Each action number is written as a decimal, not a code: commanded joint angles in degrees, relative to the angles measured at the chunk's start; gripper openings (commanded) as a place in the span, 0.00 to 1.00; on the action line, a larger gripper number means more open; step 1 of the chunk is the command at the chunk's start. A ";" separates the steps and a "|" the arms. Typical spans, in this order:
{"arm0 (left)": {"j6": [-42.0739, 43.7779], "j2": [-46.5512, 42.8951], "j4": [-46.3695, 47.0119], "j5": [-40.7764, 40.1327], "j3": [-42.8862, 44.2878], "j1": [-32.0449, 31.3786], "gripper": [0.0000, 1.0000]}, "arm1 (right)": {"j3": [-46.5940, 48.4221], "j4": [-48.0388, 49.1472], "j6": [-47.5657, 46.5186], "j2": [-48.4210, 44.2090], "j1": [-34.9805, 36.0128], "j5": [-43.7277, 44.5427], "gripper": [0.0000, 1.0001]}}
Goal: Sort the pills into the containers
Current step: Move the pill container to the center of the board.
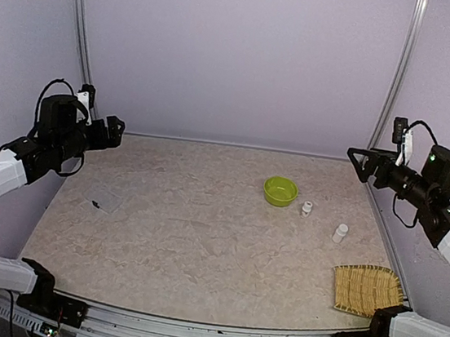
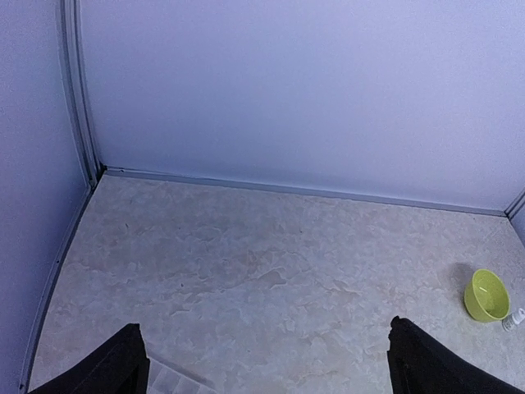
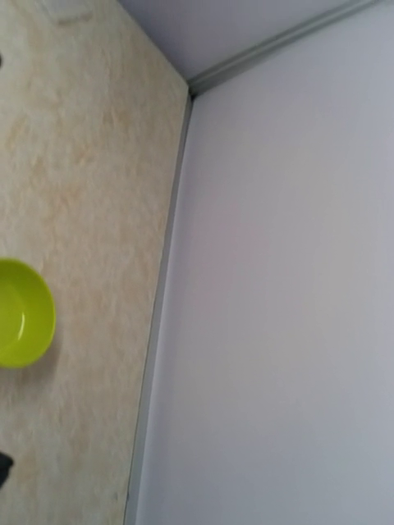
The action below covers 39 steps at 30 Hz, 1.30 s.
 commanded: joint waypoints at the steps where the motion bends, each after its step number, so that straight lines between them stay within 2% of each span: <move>1: -3.01 1.30 -0.91 -4.30 0.57 0.08 0.99 | -0.96 2.37 2.05 -1.12 -0.86 -4.86 1.00; 8: -6.72 4.25 -3.57 -7.89 0.59 -0.10 0.99 | 0.00 -2.01 7.64 2.27 -0.89 -1.51 1.00; 15: -11.41 7.46 -4.62 -11.50 -1.26 -0.90 0.99 | 2.49 -10.28 5.59 7.36 -0.81 1.63 1.00; 21: -15.17 11.86 -4.30 -15.32 -2.75 0.34 0.99 | 1.65 -11.68 2.86 8.73 -0.73 3.29 1.00; 28: -20.35 17.99 0.22 -14.17 -4.11 3.91 0.99 | 0.34 -12.13 1.34 10.41 0.51 4.50 1.00; 34: -21.43 24.06 1.58 -14.38 -3.10 4.71 0.99 | -0.33 -12.08 0.86 11.01 1.52 4.75 1.00; 39: -21.31 26.81 3.71 -14.31 -3.36 9.01 0.99 | -0.91 -11.99 0.66 11.16 2.41 5.02 1.00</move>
